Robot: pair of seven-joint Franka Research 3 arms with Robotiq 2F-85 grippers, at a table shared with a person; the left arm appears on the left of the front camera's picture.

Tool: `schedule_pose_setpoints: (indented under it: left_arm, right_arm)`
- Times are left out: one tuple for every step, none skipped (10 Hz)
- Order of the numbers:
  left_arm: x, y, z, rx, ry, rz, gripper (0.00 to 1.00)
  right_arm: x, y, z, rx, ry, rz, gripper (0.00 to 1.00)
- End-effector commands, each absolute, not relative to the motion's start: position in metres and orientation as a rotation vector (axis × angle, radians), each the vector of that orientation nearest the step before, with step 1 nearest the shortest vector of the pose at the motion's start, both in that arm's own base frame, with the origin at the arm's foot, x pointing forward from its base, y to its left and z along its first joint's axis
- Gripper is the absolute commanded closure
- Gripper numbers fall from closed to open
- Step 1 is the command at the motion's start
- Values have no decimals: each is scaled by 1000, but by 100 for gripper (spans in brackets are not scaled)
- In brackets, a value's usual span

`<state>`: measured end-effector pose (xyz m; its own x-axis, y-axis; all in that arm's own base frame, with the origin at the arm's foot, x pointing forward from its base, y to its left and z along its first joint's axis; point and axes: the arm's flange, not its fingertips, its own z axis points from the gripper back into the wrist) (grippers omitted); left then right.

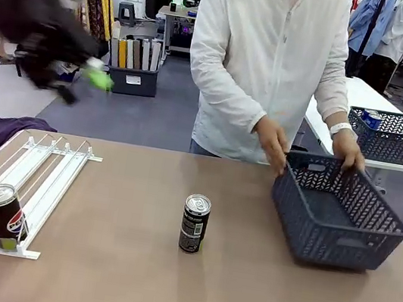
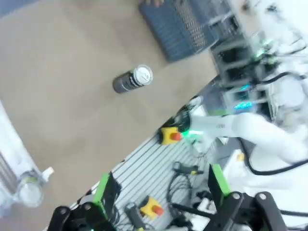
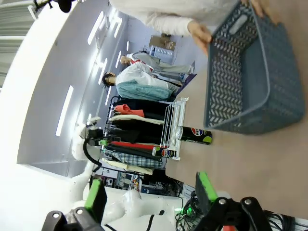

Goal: Retrieve and store the cans from the dispenser.
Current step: Pick up one can from the Automatic Can Dispenser and place it in the middle of the table.

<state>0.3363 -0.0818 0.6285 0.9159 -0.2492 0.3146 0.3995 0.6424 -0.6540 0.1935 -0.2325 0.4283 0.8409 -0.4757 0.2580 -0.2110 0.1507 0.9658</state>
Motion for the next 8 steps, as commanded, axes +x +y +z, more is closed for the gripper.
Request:
schedule_pose_setpoints:
  left_arm:
    - [320,14,588,-1015,-279,-203,0]
    - [306,48,567,-1127,-338,-133,0]
    - [296,76,541,-1252,-386,-92,0]
    - [289,93,520,-1324,-418,-44,0]
    - [289,95,508,-1326,-419,-18,0]
    - [292,94,504,-1337,-406,-26,0]
    - [300,90,506,-1310,-352,-15,0]
    - [284,114,503,-1328,-414,18,0]
  right_arm:
    - [196,-231,432,1439,-624,-193,0]
    - [196,-231,432,1439,-624,-193,0]
    - [196,-231,432,1439,-624,-193,0]
    - [196,-231,432,1439,-624,-193,0]
    - [196,-231,432,1439,-624,-193,0]
    - [196,-231,432,1439,-624,-193,0]
    - [196,-231,432,1439,-624,-193,0]
    - [196,-231,432,1439,-624,-193,0]
